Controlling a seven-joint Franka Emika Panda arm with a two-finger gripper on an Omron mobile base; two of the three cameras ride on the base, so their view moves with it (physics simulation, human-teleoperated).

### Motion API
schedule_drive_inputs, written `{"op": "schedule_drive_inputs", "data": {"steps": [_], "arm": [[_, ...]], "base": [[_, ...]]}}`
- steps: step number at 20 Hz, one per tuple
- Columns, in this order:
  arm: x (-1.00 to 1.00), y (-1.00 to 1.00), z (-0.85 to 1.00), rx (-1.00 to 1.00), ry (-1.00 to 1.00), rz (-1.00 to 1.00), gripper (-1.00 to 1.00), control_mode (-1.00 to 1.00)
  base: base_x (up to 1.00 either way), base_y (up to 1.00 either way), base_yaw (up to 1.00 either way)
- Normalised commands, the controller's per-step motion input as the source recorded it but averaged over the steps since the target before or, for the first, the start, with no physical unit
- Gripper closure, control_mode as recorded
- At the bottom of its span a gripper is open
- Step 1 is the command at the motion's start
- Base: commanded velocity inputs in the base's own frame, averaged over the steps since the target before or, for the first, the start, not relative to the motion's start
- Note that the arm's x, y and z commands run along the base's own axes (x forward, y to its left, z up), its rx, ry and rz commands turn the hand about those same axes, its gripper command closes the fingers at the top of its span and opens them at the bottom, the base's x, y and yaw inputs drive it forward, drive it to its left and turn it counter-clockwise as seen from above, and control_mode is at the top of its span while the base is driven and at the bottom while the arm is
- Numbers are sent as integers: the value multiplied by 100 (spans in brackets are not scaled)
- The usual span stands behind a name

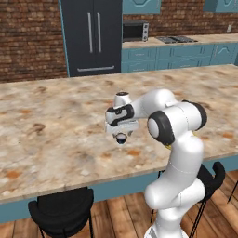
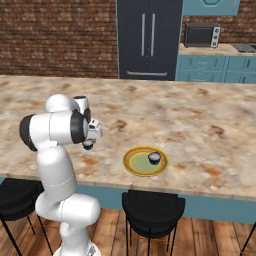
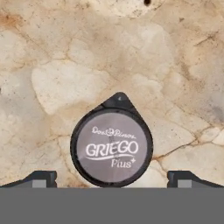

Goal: Place two yogurt containers on each plate.

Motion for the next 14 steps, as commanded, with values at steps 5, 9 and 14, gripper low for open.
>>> {"op": "schedule_drive_inputs", "data": {"steps": [5, 9, 14], "arm": [[0, 0, -36, 0, 0, 0, -100, -100], [2, 0, -19, 0, 0, 0, -100, -100], [1, 0, -3, 0, 0, 0, 100, -100]], "base": [[0, 0, 0], [0, 0, 0], [0, 0, 0]]}}
